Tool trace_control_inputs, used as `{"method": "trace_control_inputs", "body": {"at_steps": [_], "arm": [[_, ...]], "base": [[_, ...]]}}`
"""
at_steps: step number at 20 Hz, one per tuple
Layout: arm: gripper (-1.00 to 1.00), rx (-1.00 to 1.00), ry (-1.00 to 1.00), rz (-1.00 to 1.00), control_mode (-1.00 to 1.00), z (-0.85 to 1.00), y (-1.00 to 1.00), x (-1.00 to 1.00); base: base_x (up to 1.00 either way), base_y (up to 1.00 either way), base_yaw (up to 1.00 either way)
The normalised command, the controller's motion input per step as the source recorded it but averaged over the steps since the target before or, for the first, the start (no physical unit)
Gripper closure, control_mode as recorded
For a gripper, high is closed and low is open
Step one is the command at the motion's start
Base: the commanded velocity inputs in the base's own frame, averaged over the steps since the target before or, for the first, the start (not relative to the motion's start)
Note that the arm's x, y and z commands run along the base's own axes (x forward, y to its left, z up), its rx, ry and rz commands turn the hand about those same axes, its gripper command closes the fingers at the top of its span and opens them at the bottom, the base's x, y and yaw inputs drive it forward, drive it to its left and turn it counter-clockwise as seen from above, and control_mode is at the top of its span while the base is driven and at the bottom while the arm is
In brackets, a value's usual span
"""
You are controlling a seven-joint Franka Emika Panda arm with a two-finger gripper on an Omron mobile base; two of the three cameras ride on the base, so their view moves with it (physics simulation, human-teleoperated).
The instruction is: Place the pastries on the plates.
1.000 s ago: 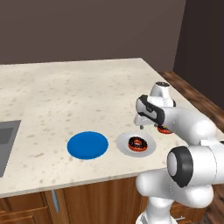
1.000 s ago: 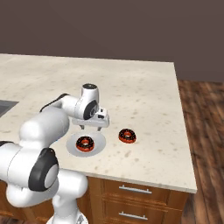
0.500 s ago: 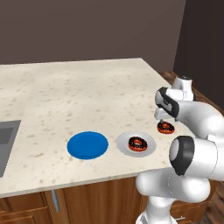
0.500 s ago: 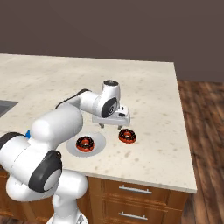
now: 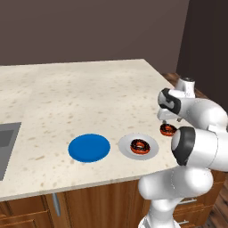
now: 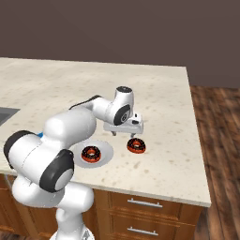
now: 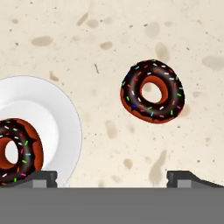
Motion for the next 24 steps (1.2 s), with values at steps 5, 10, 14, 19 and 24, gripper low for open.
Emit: {"method": "trace_control_inputs", "body": {"at_steps": [5, 10, 14, 19, 24], "arm": [[-1.00, 0.00, 0.00, 0.00, -1.00, -0.21, 0.00, 0.44], [-1.00, 0.00, 0.00, 0.00, -1.00, -0.12, 0.00, 0.48], [-1.00, 0.00, 0.00, 0.00, -1.00, -0.08, 0.00, 0.33], [-1.00, 0.00, 0.00, 0.00, -1.00, -0.36, -0.02, 0.35], [-1.00, 0.00, 0.00, 0.00, -1.00, -0.70, -0.07, 0.49]], "base": [[0.00, 0.00, 0.00], [0.00, 0.00, 0.00], [0.00, 0.00, 0.00], [0.00, 0.00, 0.00], [0.00, 0.00, 0.00]]}}
